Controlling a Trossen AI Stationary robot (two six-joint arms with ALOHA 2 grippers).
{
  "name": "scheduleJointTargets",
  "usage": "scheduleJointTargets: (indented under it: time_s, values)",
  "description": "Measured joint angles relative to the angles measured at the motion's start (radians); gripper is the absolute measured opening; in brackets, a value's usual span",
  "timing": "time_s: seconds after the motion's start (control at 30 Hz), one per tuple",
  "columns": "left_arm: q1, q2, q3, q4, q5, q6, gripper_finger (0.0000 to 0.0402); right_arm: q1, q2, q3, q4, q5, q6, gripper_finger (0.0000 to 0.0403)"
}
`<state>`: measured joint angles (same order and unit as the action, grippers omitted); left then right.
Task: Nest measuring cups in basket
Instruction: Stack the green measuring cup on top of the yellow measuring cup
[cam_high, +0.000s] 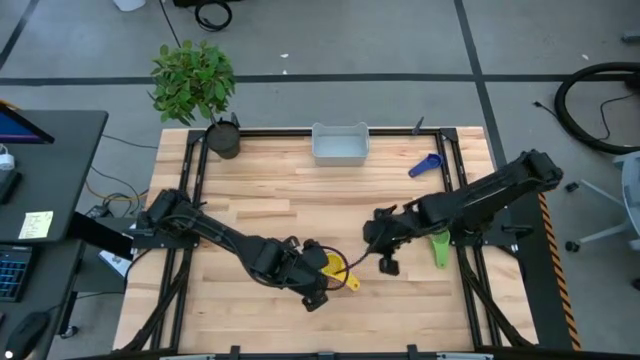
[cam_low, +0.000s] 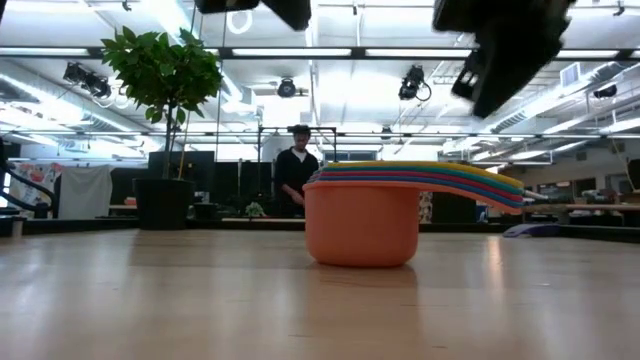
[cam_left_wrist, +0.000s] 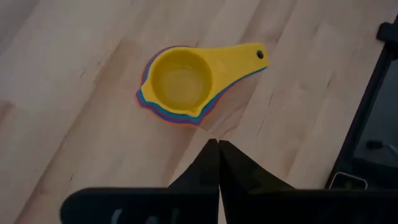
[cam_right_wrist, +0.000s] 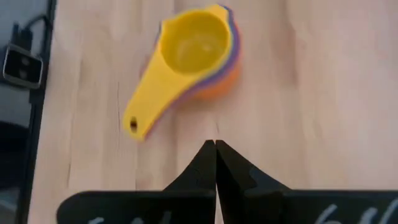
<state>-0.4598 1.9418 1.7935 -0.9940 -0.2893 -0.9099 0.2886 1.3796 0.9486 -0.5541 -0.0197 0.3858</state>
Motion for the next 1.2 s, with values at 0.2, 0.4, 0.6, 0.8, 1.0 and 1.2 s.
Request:
scheduleJointTargets:
  time_s: [0.2, 0.4, 0.6, 0.8, 1.0, 1.2]
  values:
    - [-0.033, -0.032, 0.000, -0.031, -0.047, -0.023, 0.0002, -0.003, -0.089, 0.121, -0.301, -0.065, 0.023, 0.0026]
    - [-0.063, -0.054, 0.000, -0.050, -0.057, -0.022, 0.0003, -0.004, -0.146, 0.132, -0.432, -0.071, 0.119, 0.0075]
    - [-0.101, -0.074, 0.000, -0.075, -0.078, -0.023, 0.0003, 0.000, -0.138, 0.132, -0.661, -0.082, 0.239, 0.0134]
    - [-0.124, -0.079, 0.000, -0.084, -0.096, -0.023, 0.0004, -0.005, -0.120, 0.131, -0.798, -0.040, 0.465, 0.0159]
    - [-0.124, -0.080, 0.000, -0.100, -0.096, -0.022, 0.0004, -0.039, -0.123, 0.061, -0.816, -0.055, 0.664, 0.0153]
    - [-0.110, -0.079, 0.000, -0.105, -0.093, -0.021, 0.0004, -0.060, -0.122, -0.086, -0.811, -0.069, 0.735, 0.0152]
